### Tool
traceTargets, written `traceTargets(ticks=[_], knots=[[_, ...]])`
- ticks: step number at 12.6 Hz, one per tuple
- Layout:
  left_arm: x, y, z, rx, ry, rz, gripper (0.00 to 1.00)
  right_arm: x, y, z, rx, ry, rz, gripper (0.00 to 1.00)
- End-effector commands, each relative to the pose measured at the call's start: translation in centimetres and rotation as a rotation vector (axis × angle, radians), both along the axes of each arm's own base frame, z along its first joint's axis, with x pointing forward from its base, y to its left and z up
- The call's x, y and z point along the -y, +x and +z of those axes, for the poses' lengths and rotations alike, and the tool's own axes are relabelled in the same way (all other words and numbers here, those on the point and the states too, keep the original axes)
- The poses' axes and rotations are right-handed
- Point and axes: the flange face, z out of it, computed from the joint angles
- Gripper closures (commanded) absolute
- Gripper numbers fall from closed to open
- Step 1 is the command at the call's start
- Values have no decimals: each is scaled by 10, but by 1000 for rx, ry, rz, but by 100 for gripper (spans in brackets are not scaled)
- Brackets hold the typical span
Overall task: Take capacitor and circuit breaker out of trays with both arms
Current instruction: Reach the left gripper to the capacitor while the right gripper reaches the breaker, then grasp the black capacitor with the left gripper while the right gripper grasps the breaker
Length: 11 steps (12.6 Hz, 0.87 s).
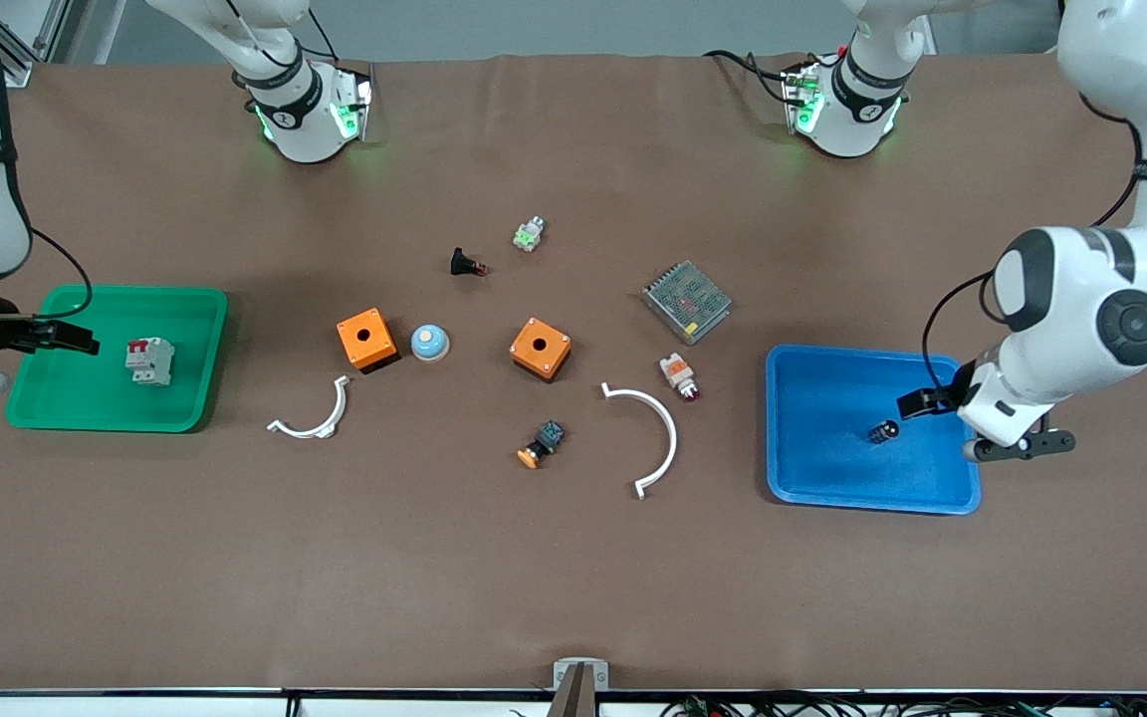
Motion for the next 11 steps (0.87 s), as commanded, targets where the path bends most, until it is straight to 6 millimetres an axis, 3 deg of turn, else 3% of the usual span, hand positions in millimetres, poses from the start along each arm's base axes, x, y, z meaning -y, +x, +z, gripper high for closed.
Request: traceTargets(ticks=[1,6,7,9,10,11], knots=[[5,5,-35,5,-4,13,18,-6,-8,-43,23,30,36,0],[10,8,-83,18,-20,20,30,-11,-24,-110,42,58,62,2],[10,8,-87,21,-21,20,32,-10,-25,-115,54,53,87,11],[11,8,-93,14,-23,21,37,-6,-27,-115,57,57,128,64],[12,7,-94,13,-23,19,39,-5,-28,-115,57,57,125,78],[12,7,-95,11,-24,20,43,-5,-27,-114,59,56,125,83]])
